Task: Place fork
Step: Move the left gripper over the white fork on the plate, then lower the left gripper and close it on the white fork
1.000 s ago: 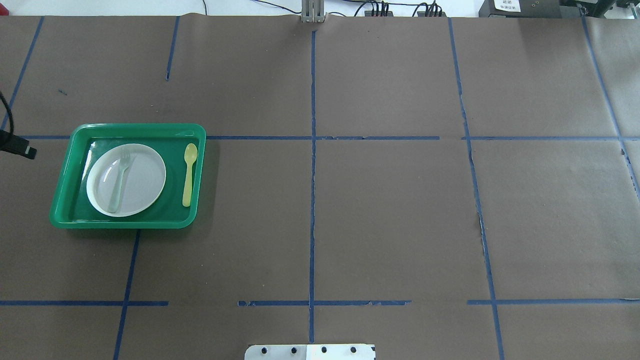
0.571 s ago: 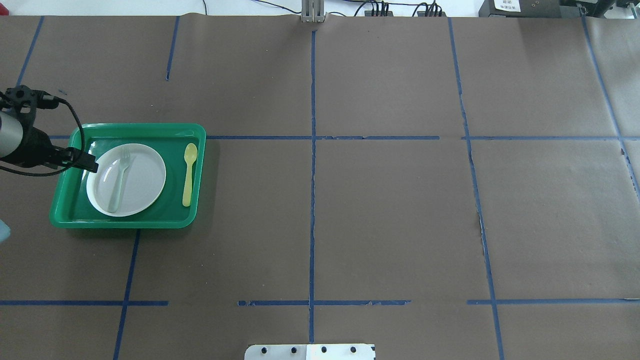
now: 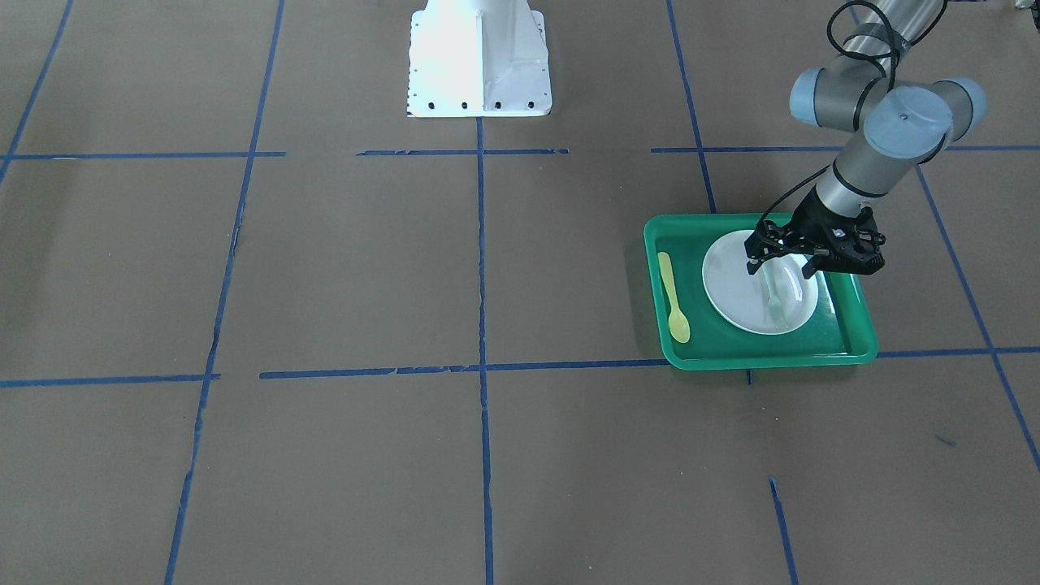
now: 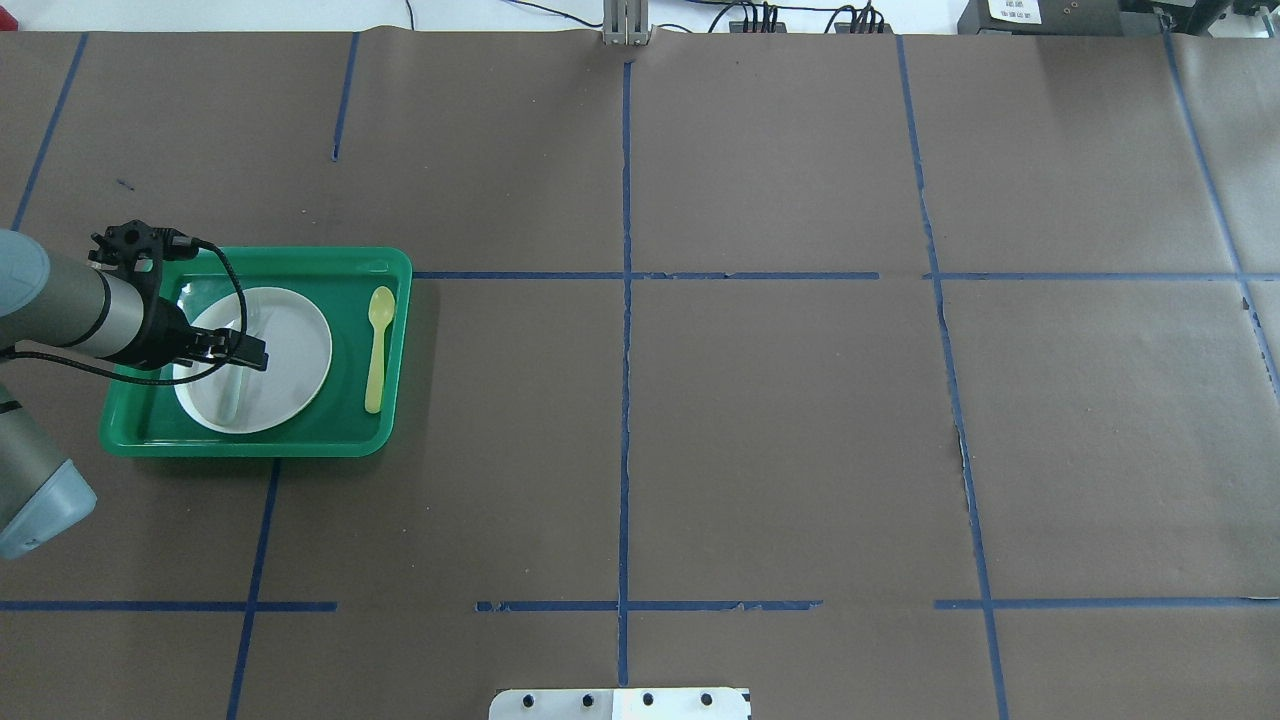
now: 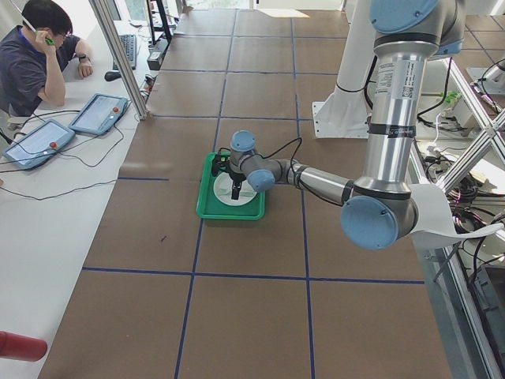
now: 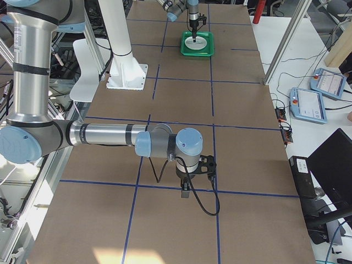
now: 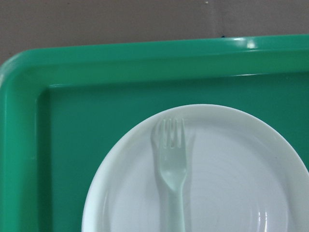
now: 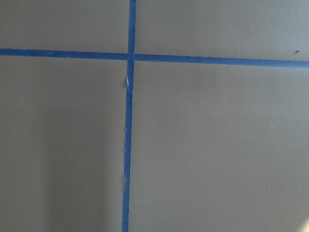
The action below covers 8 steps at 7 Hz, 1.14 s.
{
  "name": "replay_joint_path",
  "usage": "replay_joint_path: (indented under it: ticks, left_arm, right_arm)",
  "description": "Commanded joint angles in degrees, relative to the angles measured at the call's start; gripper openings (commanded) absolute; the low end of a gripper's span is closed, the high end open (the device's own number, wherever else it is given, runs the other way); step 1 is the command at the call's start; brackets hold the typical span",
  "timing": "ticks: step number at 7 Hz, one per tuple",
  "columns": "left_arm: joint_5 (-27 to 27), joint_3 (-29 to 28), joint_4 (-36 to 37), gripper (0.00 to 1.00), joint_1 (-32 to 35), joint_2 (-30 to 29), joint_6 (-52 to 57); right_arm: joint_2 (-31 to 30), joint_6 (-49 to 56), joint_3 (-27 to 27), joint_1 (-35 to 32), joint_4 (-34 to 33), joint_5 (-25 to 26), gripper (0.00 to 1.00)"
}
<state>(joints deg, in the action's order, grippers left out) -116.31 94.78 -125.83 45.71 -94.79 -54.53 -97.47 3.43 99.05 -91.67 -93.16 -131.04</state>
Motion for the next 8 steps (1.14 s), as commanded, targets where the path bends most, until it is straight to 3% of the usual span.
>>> replay_joint_path:
  ticks: [1,3,7,8]
  left_arm:
    - [0.1,-0.9,-0.5,0.86,-0.6,-0.1,-0.1]
    - [-0.3,-0.8,-0.4,0.61,-0.6,-0.2,-0.2]
    - [-0.3,-0.9,0.1,0.55,-0.6,-0.1,-0.2]
    - [-0.3,-0.8,0.1,0.39,-0.6,-0.1,-0.2]
  right_arm:
    - [0.0,0.0,0.0,0.0,0.0,0.0,1.00]
    - [0.0,0.0,0.0,0.0,0.0,0.0,1.00]
    - [0.0,0.0,0.0,0.0,0.0,0.0,1.00]
    - [0.0,0.0,0.0,0.0,0.0,0.0,1.00]
